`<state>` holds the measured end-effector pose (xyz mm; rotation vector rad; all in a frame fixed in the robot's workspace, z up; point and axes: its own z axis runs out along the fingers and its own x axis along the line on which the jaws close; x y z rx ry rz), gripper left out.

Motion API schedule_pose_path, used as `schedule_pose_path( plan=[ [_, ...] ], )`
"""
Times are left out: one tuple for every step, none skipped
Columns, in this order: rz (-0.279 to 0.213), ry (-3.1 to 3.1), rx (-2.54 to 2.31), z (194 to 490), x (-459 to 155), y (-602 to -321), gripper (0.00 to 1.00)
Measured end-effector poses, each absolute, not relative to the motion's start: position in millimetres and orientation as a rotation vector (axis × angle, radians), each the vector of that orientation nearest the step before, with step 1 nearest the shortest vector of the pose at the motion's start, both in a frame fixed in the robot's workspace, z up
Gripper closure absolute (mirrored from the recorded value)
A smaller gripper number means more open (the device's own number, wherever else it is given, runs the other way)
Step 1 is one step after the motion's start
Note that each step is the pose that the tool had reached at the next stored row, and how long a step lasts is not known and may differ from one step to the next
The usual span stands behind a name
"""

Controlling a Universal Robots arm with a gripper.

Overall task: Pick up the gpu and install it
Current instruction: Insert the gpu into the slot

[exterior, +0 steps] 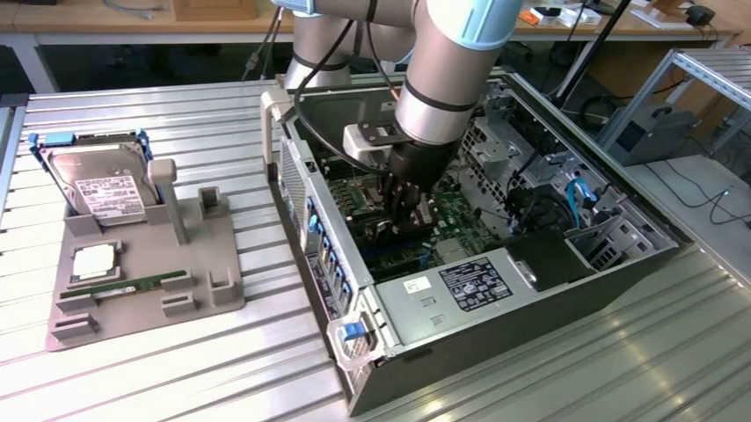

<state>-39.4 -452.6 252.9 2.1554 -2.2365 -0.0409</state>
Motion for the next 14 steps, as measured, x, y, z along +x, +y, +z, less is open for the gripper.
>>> schedule_pose_path(
  plan=[
    [-0.041, -2.237, 2.155, 253, -39, -453, 0.73],
    [-0.041, -2.237, 2.155, 253, -39, -453, 0.73],
    [-0.041, -2.236, 2.155, 253, -39, -453, 0.73],
    [-0.041, -2.237, 2.155, 253, -39, -453, 0.73],
    [-0.041, -2.237, 2.155, 253, -39, -453, 0.73],
    [-0.041, -2.237, 2.156, 253, -39, -453, 0.66],
    [-0.041, -2.237, 2.156, 253, -39, -453, 0.66],
    [-0.041, -2.237, 2.156, 253, -39, -453, 0.59],
    [-0.041, -2.236, 2.155, 254, -39, -453, 0.59],
    [-0.040, -2.237, 2.155, 257, -40, -453, 0.59],
    [-0.039, -2.238, 2.156, 266, -40, -452, 0.59],
    [-0.039, -2.239, 2.156, 270, -40, -452, 0.59],
    [-0.038, -2.239, 2.156, 276, -40, -451, 0.59],
    [-0.038, -2.239, 2.156, 284, -40, -449, 0.59]
  ],
)
